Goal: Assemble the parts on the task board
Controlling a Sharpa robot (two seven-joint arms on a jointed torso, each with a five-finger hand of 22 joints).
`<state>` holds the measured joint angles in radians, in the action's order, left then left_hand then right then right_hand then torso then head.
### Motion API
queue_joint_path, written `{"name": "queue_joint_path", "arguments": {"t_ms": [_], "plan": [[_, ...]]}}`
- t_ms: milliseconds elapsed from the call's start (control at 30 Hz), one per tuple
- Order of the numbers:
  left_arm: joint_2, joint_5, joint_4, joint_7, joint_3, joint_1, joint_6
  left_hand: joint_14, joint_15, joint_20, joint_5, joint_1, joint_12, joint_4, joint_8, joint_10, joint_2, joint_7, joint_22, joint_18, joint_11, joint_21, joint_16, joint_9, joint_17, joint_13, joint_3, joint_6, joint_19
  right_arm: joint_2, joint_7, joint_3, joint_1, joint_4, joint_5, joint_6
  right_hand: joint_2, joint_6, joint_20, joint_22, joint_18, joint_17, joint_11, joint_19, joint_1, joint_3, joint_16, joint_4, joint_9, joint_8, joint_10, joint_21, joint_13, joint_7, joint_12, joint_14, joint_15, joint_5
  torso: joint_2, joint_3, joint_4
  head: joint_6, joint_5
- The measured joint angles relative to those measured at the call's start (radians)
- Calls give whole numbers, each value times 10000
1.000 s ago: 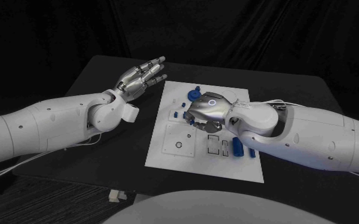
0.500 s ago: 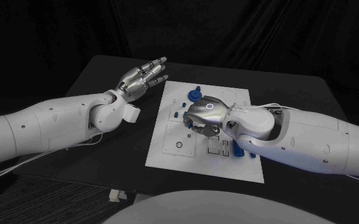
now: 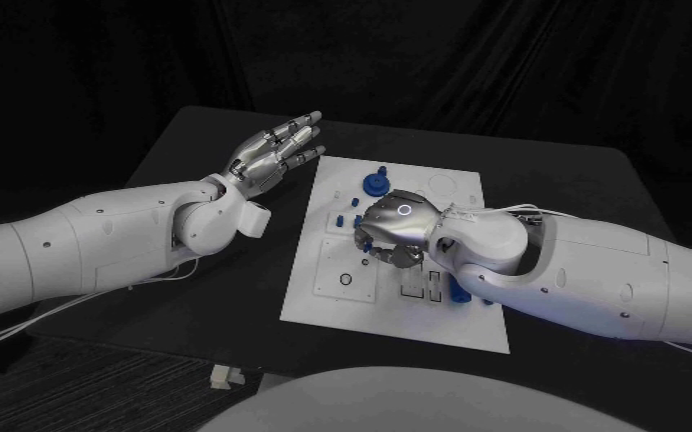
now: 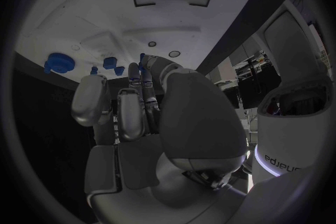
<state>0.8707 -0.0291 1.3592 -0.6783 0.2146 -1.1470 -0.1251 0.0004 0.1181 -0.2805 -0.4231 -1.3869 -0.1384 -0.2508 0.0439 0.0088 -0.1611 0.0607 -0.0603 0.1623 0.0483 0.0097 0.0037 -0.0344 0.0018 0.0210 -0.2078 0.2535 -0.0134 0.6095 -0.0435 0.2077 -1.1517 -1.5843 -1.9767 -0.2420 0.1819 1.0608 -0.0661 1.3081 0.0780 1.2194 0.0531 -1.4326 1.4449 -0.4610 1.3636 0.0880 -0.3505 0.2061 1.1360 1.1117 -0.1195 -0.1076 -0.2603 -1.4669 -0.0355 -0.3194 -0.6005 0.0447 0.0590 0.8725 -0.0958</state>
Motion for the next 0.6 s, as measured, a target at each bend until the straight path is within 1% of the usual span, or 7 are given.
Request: {"name": "queue_joint_path", "arguments": {"t_ms": [133, 367, 600], "plan": [[-10, 0, -7, 0, 0, 14, -11, 0, 0, 0, 0, 0, 0, 0, 0, 0, 0, 0, 0, -1, 0, 0, 0, 1, 1, 0, 0, 0, 0, -5, 1, -1, 37, 9, 0, 32, 0, 0, 0, -1, 0, -23, 0, 0, 0, 0, 0, 0, 1, 0, 0, 0, 0, 0, 0, 35, 35, 0, 0, 0, 0, 0, 16], [-22, 0, -21, 0, 0, 45, -37, 0, 0, 0, -39, -39, 0, 0, -1, 0, -39, 0, -1, 0, 0, 0, 0, 2, 2, 0, 0, 0, 0, -25, 4, 1, 132, 21, -2, 75, 0, -1, 0, -1, 1, -23, 0, 0, 0, 1, 0, 1, -12, 0, 0, 0, -9, 0, 0, 35, 35, 0, 1, 0, 0, 0, 0], [-11, 0, -19, 0, -3, 89, -53, 0, 0, 0, -39, -39, 0, 0, -1, 0, -39, 0, -1, -1, 0, 0, 0, 2, 2, 0, 0, 0, 0, -29, 6, 3, 172, 21, -4, 80, 0, -1, 0, -2, 0, -23, 1, 0, 0, 30, 0, -26, -11, 0, -1, 0, -9, 0, 1, 35, 35, 0, 2, 0, 0, 0, 12]]}}
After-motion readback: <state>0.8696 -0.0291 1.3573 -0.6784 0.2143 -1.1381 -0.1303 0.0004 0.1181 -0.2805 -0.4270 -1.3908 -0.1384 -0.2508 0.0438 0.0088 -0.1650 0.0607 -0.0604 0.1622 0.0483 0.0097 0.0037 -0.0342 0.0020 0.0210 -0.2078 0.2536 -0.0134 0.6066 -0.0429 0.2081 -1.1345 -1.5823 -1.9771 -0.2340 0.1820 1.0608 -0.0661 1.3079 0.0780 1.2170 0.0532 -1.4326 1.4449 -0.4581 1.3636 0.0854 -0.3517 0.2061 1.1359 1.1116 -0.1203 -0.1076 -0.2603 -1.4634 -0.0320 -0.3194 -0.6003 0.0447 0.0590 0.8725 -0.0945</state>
